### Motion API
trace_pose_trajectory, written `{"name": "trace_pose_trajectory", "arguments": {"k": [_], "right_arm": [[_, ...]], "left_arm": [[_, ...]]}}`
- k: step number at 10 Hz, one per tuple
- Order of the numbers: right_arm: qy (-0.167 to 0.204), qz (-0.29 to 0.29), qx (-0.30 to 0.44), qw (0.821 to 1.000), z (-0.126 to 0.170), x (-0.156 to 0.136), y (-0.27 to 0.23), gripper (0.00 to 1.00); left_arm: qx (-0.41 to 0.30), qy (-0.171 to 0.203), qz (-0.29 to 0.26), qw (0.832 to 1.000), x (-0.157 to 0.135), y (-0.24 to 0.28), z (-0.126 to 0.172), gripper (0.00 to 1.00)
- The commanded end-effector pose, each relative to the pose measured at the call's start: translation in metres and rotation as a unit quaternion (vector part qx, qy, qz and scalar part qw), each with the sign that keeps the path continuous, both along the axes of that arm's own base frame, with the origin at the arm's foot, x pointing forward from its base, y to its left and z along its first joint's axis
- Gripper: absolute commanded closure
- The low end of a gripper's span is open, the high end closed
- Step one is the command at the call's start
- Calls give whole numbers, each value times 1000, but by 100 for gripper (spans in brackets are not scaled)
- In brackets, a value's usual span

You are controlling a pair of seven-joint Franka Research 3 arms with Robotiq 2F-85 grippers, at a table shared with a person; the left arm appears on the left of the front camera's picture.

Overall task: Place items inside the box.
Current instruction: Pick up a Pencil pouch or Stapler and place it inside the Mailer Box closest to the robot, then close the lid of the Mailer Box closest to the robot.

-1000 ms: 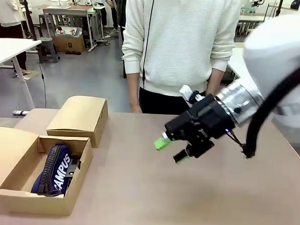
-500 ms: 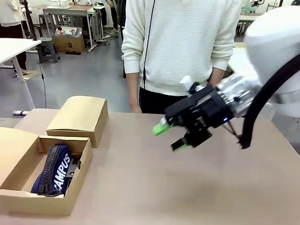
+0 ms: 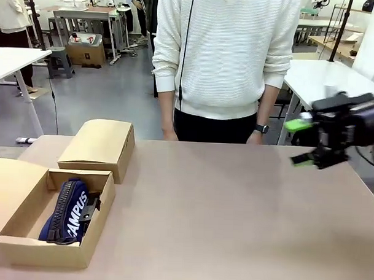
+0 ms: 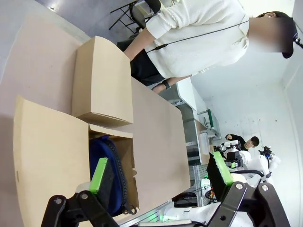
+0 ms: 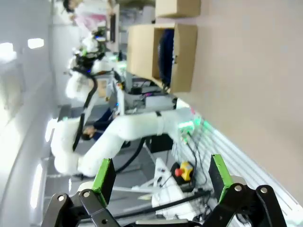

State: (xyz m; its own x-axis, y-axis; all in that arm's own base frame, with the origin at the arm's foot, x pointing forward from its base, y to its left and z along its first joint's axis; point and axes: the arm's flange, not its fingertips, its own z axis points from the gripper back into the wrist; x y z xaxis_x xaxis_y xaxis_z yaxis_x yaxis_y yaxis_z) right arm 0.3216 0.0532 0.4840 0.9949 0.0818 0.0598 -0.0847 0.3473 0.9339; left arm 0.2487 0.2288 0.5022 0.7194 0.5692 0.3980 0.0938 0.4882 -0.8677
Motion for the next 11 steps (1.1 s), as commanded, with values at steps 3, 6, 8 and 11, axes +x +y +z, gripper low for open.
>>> {"name": "trace_pose_trajectory", "arguments": {"k": [3, 6, 8, 11], "right_arm": [[-34, -9, 145, 989, -81, -103, -123, 0], [41, -92, 18, 995, -114, -60, -77, 0], [-16, -34, 145, 989, -63, -63, -176, 0], [-16, -34, 145, 989, -63, -63, -176, 0]], "left_arm": [[-4, -19, -2, 1000, 1, -1, -1, 0], [-4, -19, -2, 1000, 1, -1, -1, 0], [-4, -19, -2, 1000, 1, -1, -1, 0], [-4, -19, -2, 1000, 1, -1, -1, 0]]}}
